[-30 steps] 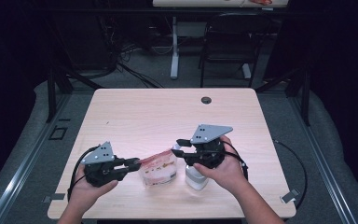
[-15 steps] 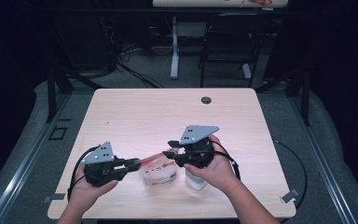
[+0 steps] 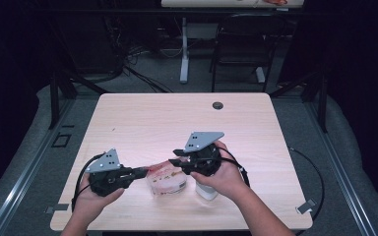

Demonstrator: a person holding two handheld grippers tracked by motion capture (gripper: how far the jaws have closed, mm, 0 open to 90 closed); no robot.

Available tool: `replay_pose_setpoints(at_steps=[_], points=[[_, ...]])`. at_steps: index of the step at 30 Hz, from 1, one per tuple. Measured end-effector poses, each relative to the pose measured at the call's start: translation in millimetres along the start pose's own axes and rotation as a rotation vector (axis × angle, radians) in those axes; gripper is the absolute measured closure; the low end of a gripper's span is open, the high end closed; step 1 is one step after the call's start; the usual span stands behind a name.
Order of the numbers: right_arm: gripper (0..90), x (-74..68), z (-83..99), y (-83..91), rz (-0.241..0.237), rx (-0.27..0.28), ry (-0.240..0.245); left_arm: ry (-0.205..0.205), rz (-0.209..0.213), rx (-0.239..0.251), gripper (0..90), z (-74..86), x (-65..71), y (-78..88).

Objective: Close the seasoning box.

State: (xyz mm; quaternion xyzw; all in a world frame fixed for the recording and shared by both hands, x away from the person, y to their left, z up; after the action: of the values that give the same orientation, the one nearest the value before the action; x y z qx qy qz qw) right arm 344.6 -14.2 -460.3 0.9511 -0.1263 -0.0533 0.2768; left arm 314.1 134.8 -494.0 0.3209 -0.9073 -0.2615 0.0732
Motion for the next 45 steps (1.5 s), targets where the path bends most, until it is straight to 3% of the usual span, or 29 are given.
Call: replay_pose_setpoints(at_steps=[10, 18, 25, 35, 45], points=[[84.5, 1.2, 0.9, 6.7, 0.008, -0.006, -0.003, 0.006, -0.023, 0.018, 87.7, -2.5, -5.1, -5.5], [88.3, -3.1, 1.8, 8.7, -0.007, -0.023, -0.01, 0.017, -0.039, 0.032, 85.7, -4.0, -9.4, -9.9], [90.0, -4.3, 1.5, 10.0, -0.008, -0.022, -0.022, 0.032, -0.044, 0.038, 84.6, -5.1, -10.4, -12.3], [90.0, -4.2, 4.0, 15.2, -0.003, -0.011, -0.058, 0.016, -0.04, 0.041, 86.2, -7.1, -7.2, -15.5], [84.8, -6.9, 4.3, 15.8, -0.012, -0.022, -0.035, 0.05, -0.048, 0.042, 74.9, -3.5, -12.9, -16.7]])
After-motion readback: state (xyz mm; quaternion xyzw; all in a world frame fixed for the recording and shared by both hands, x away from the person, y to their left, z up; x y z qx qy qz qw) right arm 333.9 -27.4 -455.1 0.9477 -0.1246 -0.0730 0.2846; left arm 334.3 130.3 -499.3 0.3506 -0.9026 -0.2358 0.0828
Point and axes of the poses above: each handheld gripper's, and its own axes: y roughly backward along the jaws, z roughly out of its underside, x roughly to its right, the point moved 9 cm from there along -y, roughly forward along the jaws, and after that the axes turned 11 degrees about -z, right-handed, at the moved point
